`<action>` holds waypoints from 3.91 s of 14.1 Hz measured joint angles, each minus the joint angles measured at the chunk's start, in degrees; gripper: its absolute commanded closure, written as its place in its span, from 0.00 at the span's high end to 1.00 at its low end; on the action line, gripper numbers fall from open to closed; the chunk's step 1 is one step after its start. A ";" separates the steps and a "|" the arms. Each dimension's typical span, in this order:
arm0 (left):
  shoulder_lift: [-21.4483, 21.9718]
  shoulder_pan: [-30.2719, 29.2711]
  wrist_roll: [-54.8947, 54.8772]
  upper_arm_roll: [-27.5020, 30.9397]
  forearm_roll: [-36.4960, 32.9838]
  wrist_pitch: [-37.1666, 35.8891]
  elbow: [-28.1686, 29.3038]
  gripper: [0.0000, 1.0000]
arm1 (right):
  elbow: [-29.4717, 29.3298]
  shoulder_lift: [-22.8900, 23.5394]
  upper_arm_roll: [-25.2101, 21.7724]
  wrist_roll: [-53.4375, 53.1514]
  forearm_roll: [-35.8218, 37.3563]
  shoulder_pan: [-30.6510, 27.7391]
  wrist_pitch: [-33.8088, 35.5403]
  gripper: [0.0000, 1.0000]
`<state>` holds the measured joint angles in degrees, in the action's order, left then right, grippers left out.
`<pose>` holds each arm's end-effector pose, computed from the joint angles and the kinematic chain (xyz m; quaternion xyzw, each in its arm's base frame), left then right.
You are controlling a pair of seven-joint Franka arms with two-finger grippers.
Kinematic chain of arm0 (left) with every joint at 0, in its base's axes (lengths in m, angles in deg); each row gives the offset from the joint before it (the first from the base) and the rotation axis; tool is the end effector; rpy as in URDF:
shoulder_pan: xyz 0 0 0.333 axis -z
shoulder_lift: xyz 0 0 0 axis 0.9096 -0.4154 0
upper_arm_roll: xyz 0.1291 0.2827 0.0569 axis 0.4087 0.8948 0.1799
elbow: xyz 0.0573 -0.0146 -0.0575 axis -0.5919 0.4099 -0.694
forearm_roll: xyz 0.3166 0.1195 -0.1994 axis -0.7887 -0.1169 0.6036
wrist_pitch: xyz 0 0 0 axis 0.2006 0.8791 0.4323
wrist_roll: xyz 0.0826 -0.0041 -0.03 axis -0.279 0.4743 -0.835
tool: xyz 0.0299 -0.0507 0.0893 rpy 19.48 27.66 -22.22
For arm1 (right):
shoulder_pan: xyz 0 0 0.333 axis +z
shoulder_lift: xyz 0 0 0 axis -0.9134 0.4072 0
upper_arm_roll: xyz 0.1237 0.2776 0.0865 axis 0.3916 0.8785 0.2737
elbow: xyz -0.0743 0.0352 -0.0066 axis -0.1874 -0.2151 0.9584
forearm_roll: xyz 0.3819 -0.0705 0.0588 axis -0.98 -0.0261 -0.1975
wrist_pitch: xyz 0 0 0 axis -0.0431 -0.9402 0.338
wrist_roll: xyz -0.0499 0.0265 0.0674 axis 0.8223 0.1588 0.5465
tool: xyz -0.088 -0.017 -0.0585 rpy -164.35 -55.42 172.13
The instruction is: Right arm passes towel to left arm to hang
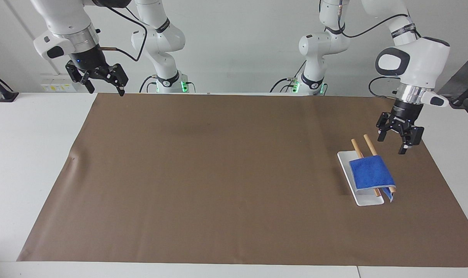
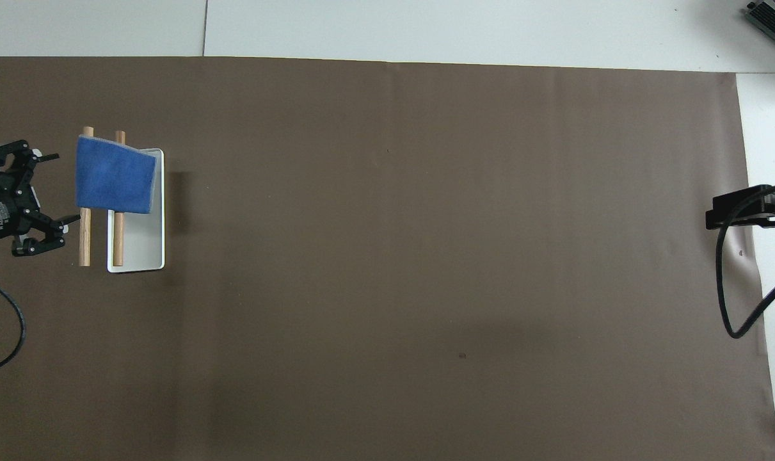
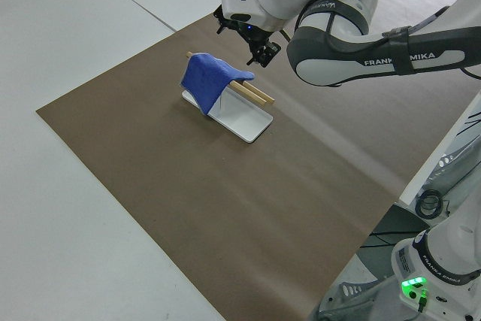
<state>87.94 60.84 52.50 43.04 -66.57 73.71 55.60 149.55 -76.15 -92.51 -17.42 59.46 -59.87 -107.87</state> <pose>0.5364 0.0284 0.4854 0.6953 0.6738 0.1039 0.2276 0.5334 -0.0161 0.6599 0.9987 -0.0481 -0.0039 0.0132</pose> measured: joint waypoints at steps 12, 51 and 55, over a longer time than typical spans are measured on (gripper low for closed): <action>0.00 15.41 -33.96 -1.15 -12.26 -12.10 -10.14 1.00 | 0.01 -0.79 -0.02 0.00 0.00 -0.10 0.01 1.00; -7.30 9.09 -77.48 0.32 -18.20 -59.55 -40.90 1.00 | 4.81 -3.79 -0.17 2.51 0.00 -0.43 -1.52 1.00; -7.29 9.09 -77.48 0.32 -18.86 -59.55 -40.82 1.00 | 4.16 -3.52 -0.17 2.51 0.00 -0.45 -0.60 1.00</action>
